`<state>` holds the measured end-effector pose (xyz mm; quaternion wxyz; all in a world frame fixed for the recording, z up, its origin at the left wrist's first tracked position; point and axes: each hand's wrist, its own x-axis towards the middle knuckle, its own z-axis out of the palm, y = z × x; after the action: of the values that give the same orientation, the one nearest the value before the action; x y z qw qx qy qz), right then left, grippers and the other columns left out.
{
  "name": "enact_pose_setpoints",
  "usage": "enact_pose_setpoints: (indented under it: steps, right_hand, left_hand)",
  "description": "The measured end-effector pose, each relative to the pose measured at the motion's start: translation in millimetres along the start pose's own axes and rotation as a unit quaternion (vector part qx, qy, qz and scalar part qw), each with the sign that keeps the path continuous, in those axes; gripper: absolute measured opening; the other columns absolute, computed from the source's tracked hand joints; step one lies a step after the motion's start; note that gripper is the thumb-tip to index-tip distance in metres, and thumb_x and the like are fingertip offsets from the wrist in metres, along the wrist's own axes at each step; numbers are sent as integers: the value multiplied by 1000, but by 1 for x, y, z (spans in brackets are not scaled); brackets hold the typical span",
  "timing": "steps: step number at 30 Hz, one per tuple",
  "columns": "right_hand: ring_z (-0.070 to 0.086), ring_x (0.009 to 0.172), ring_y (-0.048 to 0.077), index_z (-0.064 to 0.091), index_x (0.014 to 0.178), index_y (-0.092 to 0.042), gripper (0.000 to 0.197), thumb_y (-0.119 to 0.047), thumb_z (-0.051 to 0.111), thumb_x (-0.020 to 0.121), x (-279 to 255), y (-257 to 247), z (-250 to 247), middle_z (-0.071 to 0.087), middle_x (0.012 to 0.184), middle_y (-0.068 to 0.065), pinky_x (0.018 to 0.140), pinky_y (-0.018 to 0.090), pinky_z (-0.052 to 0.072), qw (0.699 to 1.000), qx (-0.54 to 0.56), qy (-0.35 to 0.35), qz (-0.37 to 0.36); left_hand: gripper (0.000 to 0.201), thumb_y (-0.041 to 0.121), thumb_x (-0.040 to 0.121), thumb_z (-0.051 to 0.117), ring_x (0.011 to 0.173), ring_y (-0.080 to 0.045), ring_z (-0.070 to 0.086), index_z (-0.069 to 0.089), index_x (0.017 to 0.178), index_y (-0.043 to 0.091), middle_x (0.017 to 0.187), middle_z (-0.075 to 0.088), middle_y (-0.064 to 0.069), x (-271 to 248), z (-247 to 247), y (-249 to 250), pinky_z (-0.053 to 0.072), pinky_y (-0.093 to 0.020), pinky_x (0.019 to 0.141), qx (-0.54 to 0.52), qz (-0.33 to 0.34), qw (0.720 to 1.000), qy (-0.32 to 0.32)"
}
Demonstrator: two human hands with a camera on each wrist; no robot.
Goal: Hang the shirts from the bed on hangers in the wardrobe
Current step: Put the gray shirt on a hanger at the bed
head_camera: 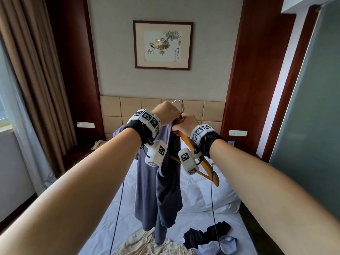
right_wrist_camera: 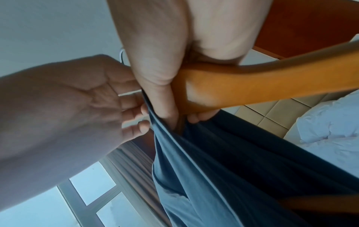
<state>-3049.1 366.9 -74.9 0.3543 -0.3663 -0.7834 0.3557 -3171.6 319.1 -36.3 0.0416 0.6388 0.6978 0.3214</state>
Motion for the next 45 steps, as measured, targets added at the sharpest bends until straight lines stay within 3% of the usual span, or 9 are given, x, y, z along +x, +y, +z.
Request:
enact_pose_setpoints:
  steps: [10,15,17,22,27,30,35,41,45]
  right_hand:
    - [70,60,21,67,75,-11,8,-5,71,74,5,-5,-5,73,69,9,68,35,62,999,-49,-4,-12]
    - [69,61,22,65,94,-2,20,1,70,75,-1,-14,-11,70,72,11,56,31,60,999,3,-25,-26]
    - [71,64,24,63,93,-5,21,3,71,75,-2,-14,-15,70,76,11,57,30,59,999,21,-38,-28]
    - [66,89,40,60,102,-5,34,0,70,70,-5,-11,-22,65,92,24,94,62,51,979,167,-115,33]
    - [62,92,33,58,106,-7,35,-13,58,72,-12,-10,-32,62,96,19,102,55,46,950,240,-183,80]
    - [65,95,31,58,110,-11,27,-25,39,97,-8,-4,-40,68,102,16,105,51,46,935,268,-189,133]
    - [65,109,36,59,118,-3,29,-19,40,104,-4,4,-30,69,114,18,108,51,44,925,249,-236,162]
    - [59,72,22,59,92,-8,22,-1,39,100,11,3,-28,60,85,12,72,30,54,957,161,-216,110]
    - [49,60,10,48,71,-20,35,4,48,96,13,6,-27,48,70,-3,57,20,43,991,-63,-112,41]
  left_hand:
    - [62,73,87,47,97,-25,63,70,101,16,103,68,-3,-1,-7,2,51,-36,85,83,-1,996,-23]
    - [85,88,74,43,78,-23,62,72,93,10,92,72,-10,2,-3,-4,47,-32,78,28,-94,990,-100]
    - [85,88,71,48,71,-21,59,71,87,8,83,71,-9,3,-2,-5,44,-30,70,0,-102,990,-98]
    - [56,66,83,60,56,-19,42,54,60,16,59,48,-2,3,2,-2,30,-29,54,-31,-73,996,-30]
    - [42,40,91,56,53,-16,34,45,61,12,57,37,0,-3,0,2,26,-27,48,-24,-10,1000,5]
    - [48,50,78,56,55,-17,41,59,70,4,59,45,-2,-4,-3,-1,31,-28,53,-25,0,1000,17]
    - [53,57,64,49,59,-21,47,66,71,7,60,51,-3,-6,-7,5,37,-31,58,-18,4,1000,19]
    - [45,57,67,53,61,-22,50,66,70,13,61,53,-1,-11,-7,6,36,-28,57,22,3,999,22]
    - [58,73,73,63,60,-16,53,69,76,15,65,59,1,-9,-7,4,39,-27,57,57,-3,998,37]
